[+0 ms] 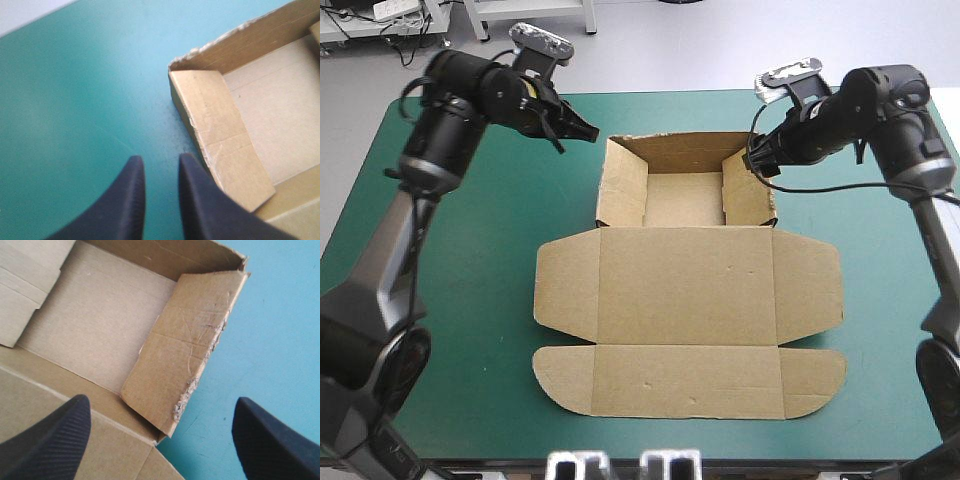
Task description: Fold the box
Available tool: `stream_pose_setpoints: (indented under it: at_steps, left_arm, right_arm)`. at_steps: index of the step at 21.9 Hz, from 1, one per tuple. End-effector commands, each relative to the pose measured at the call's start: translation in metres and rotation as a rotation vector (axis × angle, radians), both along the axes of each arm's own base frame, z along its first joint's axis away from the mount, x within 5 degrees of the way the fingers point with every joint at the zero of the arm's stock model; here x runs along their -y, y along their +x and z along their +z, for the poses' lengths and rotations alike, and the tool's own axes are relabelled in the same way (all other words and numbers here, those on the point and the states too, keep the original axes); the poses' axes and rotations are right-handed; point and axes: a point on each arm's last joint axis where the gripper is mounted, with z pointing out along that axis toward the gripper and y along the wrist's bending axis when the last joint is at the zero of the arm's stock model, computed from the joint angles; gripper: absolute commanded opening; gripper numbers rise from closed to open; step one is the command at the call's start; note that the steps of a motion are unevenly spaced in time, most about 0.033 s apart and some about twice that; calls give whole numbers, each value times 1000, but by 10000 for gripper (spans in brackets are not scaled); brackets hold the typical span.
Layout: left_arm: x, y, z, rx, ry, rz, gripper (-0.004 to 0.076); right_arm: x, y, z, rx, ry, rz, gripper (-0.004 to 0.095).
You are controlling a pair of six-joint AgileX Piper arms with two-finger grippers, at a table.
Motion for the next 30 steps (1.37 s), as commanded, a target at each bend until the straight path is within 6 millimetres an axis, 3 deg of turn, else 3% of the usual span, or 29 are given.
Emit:
stream_pose_setpoints:
  at_steps: [1,4,6,7,10,13,14,15,17,20,26,30]
  left_arm:
    - [-29,-73,65,163,28,-79,-8]
    - [-51,-112,74,196,53,-60,-10]
    - [-62,-137,68,182,60,-60,-10]
    - [-73,-162,51,143,77,-62,-10]
    - [-88,-194,12,70,111,-53,-10]
    - [-107,-227,-42,116,41,75,-10]
    - [-110,-233,-51,120,13,99,-10]
    - [-113,-243,-70,78,-12,132,-10]
    - [-115,-248,-92,21,-26,168,-10]
    - [-112,-245,-109,-21,-34,175,-10]
    - [-107,-240,-104,35,-100,156,-10]
    - [-107,-240,-104,42,-98,152,-10]
  right_arm:
    - [9,-47,48,149,4,58,633]
    - [15,-69,58,188,-16,72,542]
    - [18,-78,57,191,-35,67,504]
    - [21,-80,51,177,-60,64,499]
    - [20,-76,37,152,-68,63,499]
    - [16,-56,17,181,-54,48,502]
    - [15,-50,13,180,-54,46,518]
    - [12,-39,4,160,-55,46,580]
    - [8,-19,-15,129,-63,47,664]
    - [2,16,-46,108,-59,22,685]
    - [5,67,-100,16,-42,-37,682]
    - [2,84,-106,21,-14,-39,620]
